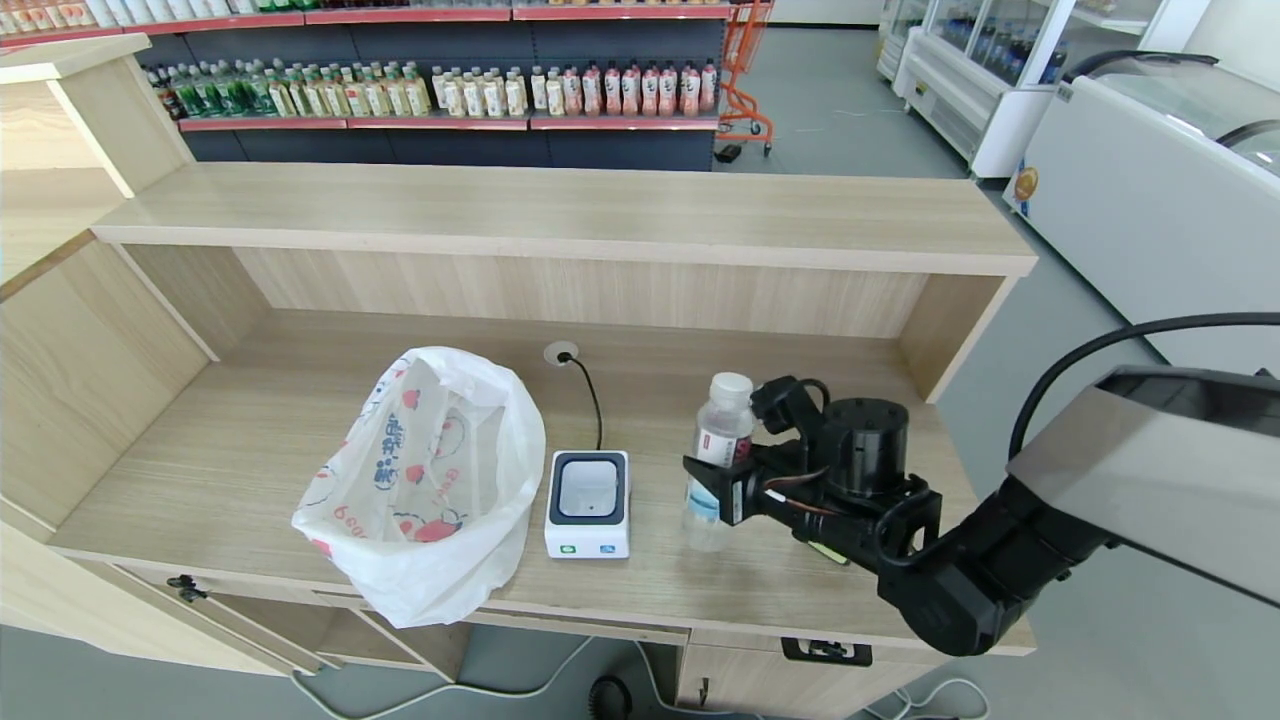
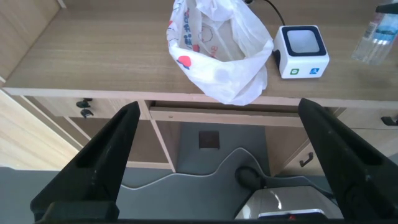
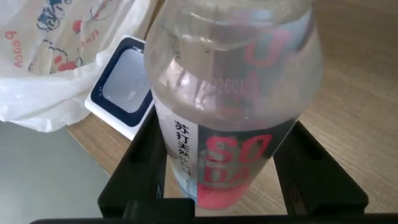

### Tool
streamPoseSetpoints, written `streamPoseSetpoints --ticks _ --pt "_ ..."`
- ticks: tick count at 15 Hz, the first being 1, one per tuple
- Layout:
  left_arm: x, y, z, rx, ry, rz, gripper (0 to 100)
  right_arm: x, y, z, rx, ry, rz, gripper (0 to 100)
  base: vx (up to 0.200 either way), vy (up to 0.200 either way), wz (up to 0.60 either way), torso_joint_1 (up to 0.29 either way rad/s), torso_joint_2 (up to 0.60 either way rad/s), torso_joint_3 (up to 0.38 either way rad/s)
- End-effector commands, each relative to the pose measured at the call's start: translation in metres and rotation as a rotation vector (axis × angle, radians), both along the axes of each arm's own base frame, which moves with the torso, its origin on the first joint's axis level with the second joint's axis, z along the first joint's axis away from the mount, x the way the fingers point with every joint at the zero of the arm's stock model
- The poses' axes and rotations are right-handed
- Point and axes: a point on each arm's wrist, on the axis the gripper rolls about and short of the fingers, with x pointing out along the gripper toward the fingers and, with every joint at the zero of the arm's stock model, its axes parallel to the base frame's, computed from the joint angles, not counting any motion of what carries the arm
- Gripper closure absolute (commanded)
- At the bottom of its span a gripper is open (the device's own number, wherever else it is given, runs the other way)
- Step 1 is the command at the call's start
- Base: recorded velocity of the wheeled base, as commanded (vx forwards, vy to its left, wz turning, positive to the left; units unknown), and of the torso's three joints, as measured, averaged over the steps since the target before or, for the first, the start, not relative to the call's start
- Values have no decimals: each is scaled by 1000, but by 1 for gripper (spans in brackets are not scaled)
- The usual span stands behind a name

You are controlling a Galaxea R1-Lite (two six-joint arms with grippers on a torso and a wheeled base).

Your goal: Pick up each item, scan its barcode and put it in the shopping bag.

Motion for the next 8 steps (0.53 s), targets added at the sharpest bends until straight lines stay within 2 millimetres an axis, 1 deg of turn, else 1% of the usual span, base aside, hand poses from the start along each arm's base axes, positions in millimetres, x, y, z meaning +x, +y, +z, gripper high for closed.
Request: streamPoseSetpoints --ticks 1,2,4,6,7,8 --pt "0 0 0 0 0 1 0 -5 -8 33 87 -43 -14 100 0 0 0 0 0 0" --pt "0 0 0 0 0 1 0 -8 -14 49 135 -58 -16 100 0 0 0 0 0 0" --pt "0 0 0 0 0 -1 0 -20 -31 83 220 -83 67 100 0 0 0 0 0 0" --pt "0 0 0 0 1 -1 0 -46 -53 118 312 -98 219 100 0 0 0 0 0 0" --pt "0 0 0 0 0 -1 0 -53 -58 126 327 -104 255 100 0 0 0 0 0 0" --pt "0 0 0 0 0 -1 0 -85 -73 151 392 -102 396 100 0 0 0 0 0 0"
